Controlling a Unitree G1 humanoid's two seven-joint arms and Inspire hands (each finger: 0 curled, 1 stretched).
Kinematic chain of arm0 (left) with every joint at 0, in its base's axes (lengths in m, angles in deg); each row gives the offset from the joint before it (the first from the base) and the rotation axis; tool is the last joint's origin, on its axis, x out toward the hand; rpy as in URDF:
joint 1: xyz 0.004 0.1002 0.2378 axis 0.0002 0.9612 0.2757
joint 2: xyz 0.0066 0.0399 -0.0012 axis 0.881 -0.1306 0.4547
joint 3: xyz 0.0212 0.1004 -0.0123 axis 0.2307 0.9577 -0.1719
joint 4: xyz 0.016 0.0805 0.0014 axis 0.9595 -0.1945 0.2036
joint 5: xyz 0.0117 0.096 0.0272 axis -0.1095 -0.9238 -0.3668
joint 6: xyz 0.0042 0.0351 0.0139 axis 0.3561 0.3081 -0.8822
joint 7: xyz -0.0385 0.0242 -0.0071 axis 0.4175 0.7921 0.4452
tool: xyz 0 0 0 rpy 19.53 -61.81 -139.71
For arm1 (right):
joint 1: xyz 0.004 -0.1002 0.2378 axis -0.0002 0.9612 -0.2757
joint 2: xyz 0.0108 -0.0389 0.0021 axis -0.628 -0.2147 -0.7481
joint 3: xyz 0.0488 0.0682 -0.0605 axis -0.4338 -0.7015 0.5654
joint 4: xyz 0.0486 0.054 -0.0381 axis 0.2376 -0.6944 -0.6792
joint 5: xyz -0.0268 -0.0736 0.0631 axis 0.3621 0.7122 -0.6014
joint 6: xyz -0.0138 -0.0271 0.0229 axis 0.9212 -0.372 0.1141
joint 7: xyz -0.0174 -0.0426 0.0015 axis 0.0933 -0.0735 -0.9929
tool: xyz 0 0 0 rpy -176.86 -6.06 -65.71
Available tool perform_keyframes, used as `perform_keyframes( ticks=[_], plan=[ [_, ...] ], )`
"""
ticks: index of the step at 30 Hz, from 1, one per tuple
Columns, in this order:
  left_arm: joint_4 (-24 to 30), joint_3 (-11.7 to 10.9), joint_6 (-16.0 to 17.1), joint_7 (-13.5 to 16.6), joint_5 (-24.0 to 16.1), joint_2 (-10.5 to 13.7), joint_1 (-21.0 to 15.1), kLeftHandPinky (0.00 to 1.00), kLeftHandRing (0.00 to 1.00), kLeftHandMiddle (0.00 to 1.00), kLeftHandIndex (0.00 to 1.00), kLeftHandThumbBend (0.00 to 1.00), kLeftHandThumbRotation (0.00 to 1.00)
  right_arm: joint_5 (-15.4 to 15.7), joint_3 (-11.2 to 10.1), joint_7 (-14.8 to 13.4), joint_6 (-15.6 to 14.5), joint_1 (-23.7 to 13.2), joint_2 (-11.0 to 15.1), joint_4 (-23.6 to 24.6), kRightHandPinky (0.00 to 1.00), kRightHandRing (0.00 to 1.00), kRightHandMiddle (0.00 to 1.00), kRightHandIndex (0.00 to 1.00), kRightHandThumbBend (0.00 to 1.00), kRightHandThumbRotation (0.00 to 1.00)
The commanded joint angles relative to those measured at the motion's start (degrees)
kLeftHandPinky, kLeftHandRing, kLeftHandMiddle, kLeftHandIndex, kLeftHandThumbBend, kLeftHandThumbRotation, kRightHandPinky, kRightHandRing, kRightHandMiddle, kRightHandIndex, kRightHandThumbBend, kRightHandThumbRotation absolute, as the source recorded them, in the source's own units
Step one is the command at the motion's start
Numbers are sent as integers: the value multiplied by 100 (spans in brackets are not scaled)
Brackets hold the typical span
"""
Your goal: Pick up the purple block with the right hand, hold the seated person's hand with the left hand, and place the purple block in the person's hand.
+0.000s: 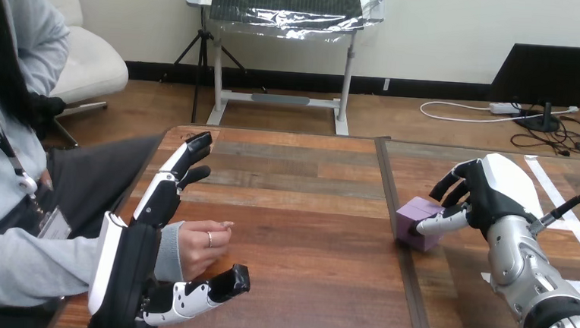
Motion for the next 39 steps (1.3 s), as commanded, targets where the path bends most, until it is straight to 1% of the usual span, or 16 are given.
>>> perform_keyframes(
  ticks=[1,4,7,10,18,25,28,31,37,39],
  plan=[
    [90,-130,-30,106,-100,-20,-265,82,89,90,88,100,68,-108,-123,-161,184,-198,86,145,37,44,49,50,89,0],
    [78,-105,-42,111,-102,8,-268,83,89,90,88,100,68,-131,-157,-170,245,-190,85,143,35,42,48,50,89,0],
    [102,-151,-67,168,-200,6,-270,83,89,90,89,100,68,-128,-178,-195,274,-191,77,147,35,41,47,50,89,0],
    [88,-144,-64,178,-197,16,-282,83,89,90,89,100,68,-126,-196,-207,320,-189,74,153,35,41,47,50,89,0],
    [96,-183,-73,249,-298,30,-300,83,89,90,89,100,68,-141,-249,-267,356,-191,45,158,34,40,46,50,89,0],
    [93,-198,-86,282,-343,34,-318,83,89,90,88,100,68,-162,-253,-244,319,-206,32,156,34,40,46,50,89,0],
    [98,-197,-90,300,-357,36,-321,83,89,90,88,100,68,-146,-223,-260,291,-209,33,154,34,40,46,50,89,0],
    [73,-180,-72,304,-337,49,-335,82,89,89,88,100,68,-150,-220,-219,290,-214,38,154,34,41,47,50,88,0],
    [124,-81,-152,208,-187,93,-315,83,89,90,88,100,67,-122,-190,-216,319,-203,53,152,35,41,47,50,88,0],
    [175,-116,-189,235,-244,81,-296,82,89,90,88,100,67,-112,-182,-224,307,-205,52,151,35,42,47,50,88,0]
  ],
)
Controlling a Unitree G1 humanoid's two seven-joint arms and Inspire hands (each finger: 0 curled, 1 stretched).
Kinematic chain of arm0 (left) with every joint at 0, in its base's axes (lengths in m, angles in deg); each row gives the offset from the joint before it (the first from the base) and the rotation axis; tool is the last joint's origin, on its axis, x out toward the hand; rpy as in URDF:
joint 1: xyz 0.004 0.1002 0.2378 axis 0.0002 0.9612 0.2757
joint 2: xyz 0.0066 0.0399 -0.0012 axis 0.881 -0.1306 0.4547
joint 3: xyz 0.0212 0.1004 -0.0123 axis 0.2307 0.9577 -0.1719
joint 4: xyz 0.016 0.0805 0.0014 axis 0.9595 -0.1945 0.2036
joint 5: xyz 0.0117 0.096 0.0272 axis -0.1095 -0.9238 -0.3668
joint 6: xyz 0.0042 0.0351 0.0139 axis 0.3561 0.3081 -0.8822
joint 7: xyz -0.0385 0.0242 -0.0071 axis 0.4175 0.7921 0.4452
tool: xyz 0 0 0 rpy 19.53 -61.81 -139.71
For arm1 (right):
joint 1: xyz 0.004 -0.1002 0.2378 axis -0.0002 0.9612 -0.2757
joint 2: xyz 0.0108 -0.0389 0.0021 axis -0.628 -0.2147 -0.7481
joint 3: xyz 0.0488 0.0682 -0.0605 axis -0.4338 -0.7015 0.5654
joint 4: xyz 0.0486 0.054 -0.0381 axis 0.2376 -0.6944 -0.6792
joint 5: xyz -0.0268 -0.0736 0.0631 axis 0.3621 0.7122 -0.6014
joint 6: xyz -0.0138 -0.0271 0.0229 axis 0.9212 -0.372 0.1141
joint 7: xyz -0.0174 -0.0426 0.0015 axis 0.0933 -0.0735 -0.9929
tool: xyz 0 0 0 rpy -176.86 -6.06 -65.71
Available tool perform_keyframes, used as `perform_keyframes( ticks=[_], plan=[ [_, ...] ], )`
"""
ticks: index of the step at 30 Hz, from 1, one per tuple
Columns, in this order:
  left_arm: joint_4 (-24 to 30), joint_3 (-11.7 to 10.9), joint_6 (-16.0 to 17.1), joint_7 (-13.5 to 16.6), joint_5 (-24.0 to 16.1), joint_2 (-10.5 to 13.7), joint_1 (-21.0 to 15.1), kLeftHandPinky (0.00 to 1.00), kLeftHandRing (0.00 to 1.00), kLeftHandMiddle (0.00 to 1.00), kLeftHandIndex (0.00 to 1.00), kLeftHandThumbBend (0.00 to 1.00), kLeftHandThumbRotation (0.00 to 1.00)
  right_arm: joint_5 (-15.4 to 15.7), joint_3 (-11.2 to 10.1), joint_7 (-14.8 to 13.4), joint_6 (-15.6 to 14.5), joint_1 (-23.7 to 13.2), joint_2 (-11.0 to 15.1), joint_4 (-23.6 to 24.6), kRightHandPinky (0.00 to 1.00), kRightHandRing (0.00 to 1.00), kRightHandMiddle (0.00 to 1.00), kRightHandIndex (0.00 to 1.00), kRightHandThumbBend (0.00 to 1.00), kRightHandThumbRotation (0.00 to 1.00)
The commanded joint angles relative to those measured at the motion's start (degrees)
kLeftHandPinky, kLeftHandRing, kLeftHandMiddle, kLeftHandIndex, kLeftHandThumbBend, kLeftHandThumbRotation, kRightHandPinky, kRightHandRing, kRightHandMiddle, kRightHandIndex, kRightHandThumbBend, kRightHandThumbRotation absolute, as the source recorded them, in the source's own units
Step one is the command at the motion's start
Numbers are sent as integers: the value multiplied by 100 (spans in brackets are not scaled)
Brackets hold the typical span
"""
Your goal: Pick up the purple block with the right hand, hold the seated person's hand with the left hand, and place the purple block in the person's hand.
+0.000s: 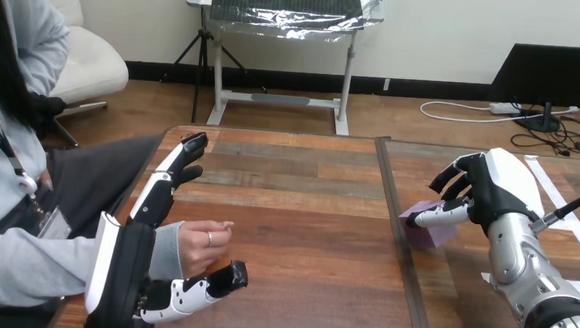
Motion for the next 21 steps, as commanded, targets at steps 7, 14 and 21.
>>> perform_keyframes(
  ticks=[7,14,21],
  plan=[
    [156,-18,9,53,-9,42,-312,81,88,89,88,100,68,39,43,-27,19,-224,65,141,37,44,49,50,88,0],
    [189,27,-40,2,71,77,-295,81,88,89,88,100,67,86,86,-33,13,-220,70,131,39,45,49,50,88,0],
    [194,28,-41,-3,93,89,-301,82,88,89,88,100,67,49,52,49,-106,-250,41,121,37,43,48,50,90,0]
  ],
)
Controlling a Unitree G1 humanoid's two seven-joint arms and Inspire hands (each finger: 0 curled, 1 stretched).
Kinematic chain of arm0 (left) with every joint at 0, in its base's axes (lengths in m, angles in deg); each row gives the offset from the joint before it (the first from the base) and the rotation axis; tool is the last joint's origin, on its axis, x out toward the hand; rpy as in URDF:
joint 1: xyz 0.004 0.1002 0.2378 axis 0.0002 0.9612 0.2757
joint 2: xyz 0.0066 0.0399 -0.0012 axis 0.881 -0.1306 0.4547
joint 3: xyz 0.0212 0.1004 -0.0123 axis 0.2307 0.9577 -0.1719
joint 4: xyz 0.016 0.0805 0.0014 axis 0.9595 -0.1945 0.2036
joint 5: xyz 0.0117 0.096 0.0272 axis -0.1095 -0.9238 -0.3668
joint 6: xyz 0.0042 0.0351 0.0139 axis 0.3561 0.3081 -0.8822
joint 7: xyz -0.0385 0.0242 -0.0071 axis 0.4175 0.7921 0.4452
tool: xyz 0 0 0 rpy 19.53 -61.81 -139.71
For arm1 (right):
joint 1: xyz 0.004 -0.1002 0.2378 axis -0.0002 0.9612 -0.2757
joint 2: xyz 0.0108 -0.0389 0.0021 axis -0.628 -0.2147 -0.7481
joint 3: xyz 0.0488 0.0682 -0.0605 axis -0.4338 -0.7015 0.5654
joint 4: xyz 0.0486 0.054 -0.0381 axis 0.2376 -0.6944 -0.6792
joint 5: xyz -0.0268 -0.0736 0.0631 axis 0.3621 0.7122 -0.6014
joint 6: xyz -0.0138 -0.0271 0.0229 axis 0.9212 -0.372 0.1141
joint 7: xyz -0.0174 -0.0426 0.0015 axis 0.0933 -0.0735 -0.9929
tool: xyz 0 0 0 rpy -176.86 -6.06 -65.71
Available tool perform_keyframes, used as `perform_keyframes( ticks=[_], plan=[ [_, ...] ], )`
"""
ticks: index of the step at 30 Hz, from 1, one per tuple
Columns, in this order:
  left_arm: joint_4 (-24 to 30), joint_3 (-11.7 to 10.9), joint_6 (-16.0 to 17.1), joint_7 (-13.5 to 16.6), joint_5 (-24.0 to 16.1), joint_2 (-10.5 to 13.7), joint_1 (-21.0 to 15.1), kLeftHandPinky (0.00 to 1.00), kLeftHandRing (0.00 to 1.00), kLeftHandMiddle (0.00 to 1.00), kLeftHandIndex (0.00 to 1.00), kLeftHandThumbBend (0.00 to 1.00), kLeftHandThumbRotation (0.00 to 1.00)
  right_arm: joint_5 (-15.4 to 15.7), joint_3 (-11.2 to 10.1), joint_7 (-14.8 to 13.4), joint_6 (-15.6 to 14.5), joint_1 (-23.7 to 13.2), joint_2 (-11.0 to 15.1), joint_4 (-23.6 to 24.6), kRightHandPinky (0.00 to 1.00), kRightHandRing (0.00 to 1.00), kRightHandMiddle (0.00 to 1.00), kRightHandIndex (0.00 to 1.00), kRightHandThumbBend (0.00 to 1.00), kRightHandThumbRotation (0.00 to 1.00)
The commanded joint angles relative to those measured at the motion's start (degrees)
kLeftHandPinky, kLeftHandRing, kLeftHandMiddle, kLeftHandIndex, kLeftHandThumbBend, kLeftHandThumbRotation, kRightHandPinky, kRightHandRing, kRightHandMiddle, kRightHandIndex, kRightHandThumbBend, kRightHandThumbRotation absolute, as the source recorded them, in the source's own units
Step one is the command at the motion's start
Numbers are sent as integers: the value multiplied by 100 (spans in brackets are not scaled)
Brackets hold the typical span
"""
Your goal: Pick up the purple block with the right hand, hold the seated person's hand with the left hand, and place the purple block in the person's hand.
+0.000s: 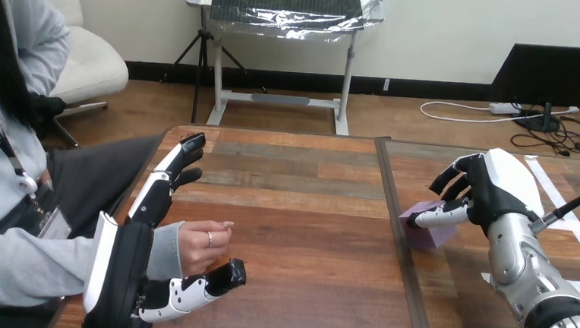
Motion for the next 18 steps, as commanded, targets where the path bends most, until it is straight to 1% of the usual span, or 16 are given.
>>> perform_keyframes(
  ticks=[1,4,7,8,10,13,18],
  plan=[
    [198,27,28,3,69,58,-299,82,88,89,88,100,67,-9,2,62,-84,-253,38,119,36,43,48,50,90,0],
    [151,39,70,-5,111,64,-312,82,88,89,88,100,67,-46,-27,124,-126,-260,27,119,35,43,49,51,91,0],
    [109,37,108,-1,126,71,-322,82,88,89,88,100,67,-35,-16,85,-141,-258,17,126,36,44,50,53,93,2],
    [116,38,103,-4,124,75,-316,82,88,89,88,100,67,-7,16,112,-156,-263,23,125,36,44,50,54,93,3],
    [131,40,92,-10,123,80,-308,82,88,90,88,100,67,26,55,153,-175,-271,33,125,37,46,52,56,94,5],
    [154,69,71,-39,175,87,-293,81,88,90,88,100,67,-35,8,226,-256,-298,2,143,41,49,56,60,94,7],
    [119,99,110,-98,251,113,-304,82,89,90,88,100,66,51,99,296,-346,-308,11,140,43,52,58,65,94,12]
  ],
)
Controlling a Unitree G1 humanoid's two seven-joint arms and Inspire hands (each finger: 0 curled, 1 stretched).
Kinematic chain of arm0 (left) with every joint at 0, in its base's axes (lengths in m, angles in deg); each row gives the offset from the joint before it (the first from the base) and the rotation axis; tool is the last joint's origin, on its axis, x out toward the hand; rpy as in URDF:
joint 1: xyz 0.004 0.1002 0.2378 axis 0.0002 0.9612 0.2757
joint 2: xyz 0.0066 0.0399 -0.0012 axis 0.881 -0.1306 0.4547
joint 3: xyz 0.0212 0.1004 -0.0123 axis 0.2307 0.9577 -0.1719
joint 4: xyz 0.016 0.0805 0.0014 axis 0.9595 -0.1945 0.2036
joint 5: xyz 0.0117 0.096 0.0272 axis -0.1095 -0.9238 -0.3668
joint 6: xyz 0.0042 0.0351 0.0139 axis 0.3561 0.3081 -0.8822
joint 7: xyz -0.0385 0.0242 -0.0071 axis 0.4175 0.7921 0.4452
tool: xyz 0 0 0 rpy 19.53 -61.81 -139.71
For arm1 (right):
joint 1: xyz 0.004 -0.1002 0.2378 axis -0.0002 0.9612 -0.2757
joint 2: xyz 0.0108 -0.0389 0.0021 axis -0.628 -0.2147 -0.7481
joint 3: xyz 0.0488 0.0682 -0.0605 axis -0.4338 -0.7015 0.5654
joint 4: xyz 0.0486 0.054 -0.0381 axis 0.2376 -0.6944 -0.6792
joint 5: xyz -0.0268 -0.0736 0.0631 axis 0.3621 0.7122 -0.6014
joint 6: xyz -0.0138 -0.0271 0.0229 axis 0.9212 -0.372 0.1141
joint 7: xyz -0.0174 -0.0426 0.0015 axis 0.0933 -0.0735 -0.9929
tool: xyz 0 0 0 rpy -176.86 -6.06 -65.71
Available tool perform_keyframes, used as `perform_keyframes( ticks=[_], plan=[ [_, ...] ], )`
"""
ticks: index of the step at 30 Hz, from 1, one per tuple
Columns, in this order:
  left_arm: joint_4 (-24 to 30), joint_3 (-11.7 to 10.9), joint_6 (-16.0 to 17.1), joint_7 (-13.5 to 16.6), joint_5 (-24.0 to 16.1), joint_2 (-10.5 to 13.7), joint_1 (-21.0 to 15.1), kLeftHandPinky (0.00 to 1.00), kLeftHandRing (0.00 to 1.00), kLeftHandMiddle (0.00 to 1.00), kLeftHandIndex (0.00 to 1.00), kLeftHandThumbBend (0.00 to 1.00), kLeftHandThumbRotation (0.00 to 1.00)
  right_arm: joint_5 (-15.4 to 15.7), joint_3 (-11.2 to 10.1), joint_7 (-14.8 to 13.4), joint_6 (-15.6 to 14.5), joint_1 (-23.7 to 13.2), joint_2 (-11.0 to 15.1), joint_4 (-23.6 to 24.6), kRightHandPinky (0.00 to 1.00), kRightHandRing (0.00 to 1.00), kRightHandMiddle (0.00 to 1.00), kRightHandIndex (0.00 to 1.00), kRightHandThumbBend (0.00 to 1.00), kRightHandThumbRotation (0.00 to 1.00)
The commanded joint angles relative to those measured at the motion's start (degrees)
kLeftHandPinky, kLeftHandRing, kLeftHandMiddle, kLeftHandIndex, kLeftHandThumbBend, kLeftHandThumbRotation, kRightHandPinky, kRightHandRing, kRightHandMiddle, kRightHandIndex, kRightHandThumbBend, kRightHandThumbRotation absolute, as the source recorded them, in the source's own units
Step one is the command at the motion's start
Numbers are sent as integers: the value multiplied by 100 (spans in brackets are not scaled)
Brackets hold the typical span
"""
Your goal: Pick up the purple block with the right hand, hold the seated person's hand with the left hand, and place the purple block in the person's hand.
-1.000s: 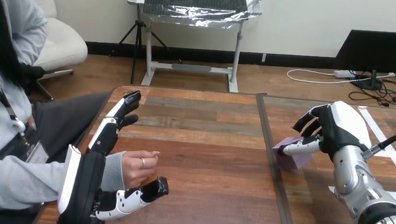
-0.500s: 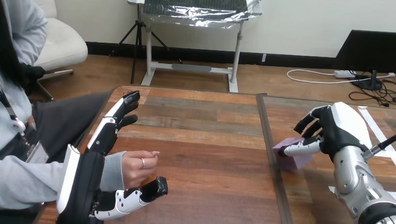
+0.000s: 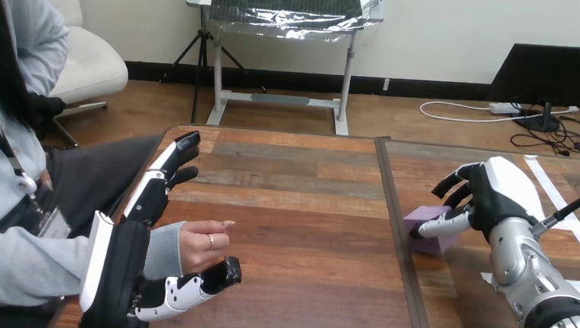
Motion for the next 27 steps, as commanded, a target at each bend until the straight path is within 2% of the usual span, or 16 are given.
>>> perform_keyframes(
  ticks=[1,4,8,11,13,14,20,23,26,27],
  plan=[
    [117,80,115,-53,112,92,-306,82,89,90,88,100,66,71,95,75,-80,-310,9,139,44,53,59,66,94,13],
    [152,73,67,-67,131,70,-286,82,89,90,88,100,67,32,65,117,-47,-303,9,170,45,54,61,69,95,16],
    [173,72,59,-100,144,86,-280,83,90,91,88,100,66,23,65,259,-200,-325,-5,150,48,58,64,72,95,19],
    [186,62,42,-109,155,75,-271,82,89,90,88,100,67,52,97,306,-272,-336,-7,150,45,55,62,74,95,22],
    [169,75,55,-128,191,76,-274,82,89,90,88,100,66,86,131,306,-289,-335,-3,150,35,41,48,76,96,25],
    [177,77,53,-136,196,78,-271,83,90,90,88,100,66,84,130,312,-275,-328,-1,155,32,38,45,77,97,26],
    [201,59,58,-172,224,83,-250,83,90,90,88,100,67,68,101,374,-290,-322,-12,173,23,30,39,79,98,29],
    [196,59,75,-189,240,83,-253,83,90,91,88,100,67,89,112,323,-273,-297,-5,167,25,33,40,79,99,30],
    [176,71,88,-219,280,91,-259,83,90,91,88,100,67,86,101,362,-299,-281,5,140,33,42,47,81,100,32],
    [183,83,74,-239,302,98,-255,83,90,91,88,100,67,84,100,369,-304,-282,3,142,33,41,46,81,100,32]
  ],
)
